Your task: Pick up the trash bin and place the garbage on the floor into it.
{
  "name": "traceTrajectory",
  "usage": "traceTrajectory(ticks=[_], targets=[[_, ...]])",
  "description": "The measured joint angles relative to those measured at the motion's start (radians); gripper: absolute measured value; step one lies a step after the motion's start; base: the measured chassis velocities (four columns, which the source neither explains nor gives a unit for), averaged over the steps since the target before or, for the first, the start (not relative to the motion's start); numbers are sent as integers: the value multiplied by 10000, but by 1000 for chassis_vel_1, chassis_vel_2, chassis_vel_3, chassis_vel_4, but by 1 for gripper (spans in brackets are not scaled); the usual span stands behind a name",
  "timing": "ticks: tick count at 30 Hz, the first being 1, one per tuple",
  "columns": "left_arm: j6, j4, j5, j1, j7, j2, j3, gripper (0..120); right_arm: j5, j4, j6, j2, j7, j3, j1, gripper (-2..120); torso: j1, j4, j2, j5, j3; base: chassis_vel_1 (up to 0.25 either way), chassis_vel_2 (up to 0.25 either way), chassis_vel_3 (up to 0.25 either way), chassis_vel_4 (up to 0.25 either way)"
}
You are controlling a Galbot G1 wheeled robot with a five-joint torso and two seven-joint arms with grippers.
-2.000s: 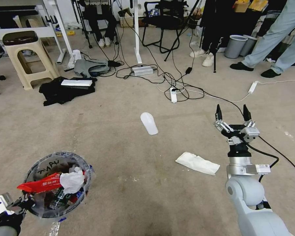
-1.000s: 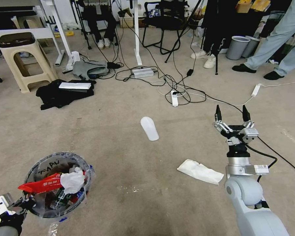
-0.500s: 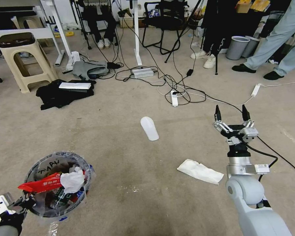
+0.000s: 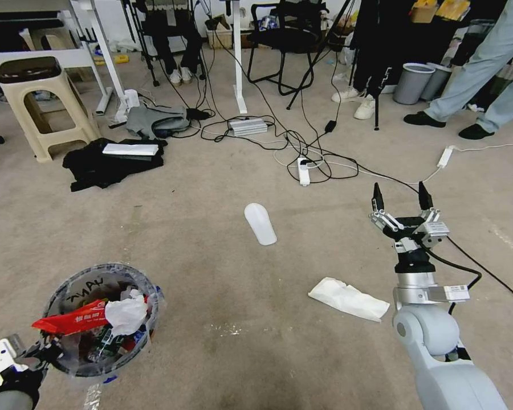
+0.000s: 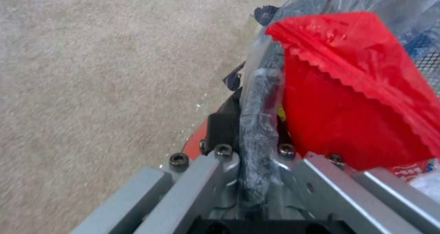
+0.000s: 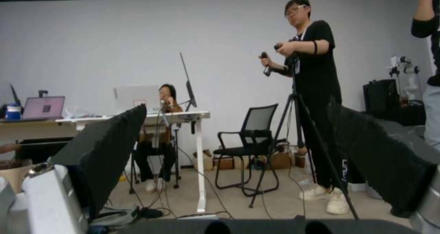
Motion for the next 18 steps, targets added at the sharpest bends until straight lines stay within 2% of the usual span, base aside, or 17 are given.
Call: traceTrajectory(ticks=[5, 6, 12, 18], targets=[[0, 14, 6, -10, 6, -13, 23, 0, -2, -1, 15, 4, 2, -7, -6, 100, 0, -5, 0, -2, 1, -195, 191, 159, -182], [0, 14, 7, -9, 8, -15, 23, 0, -7, 0, 35, 4, 2, -7, -5, 100, 0, 5, 0, 3, 1, -212, 219, 223, -231], [-10, 7, 11, 8, 12, -13, 26, 0, -29, 14, 91, 9, 5, -40, -2, 100, 2, -1, -1, 3, 4, -203, 202, 191, -193], [-28, -1, 23, 29, 13, -13, 27, 0, -90, 15, 99, 5, 24, -79, 2, 100, 1, 0, 0, 1, 1, -30, 39, 51, -41]])
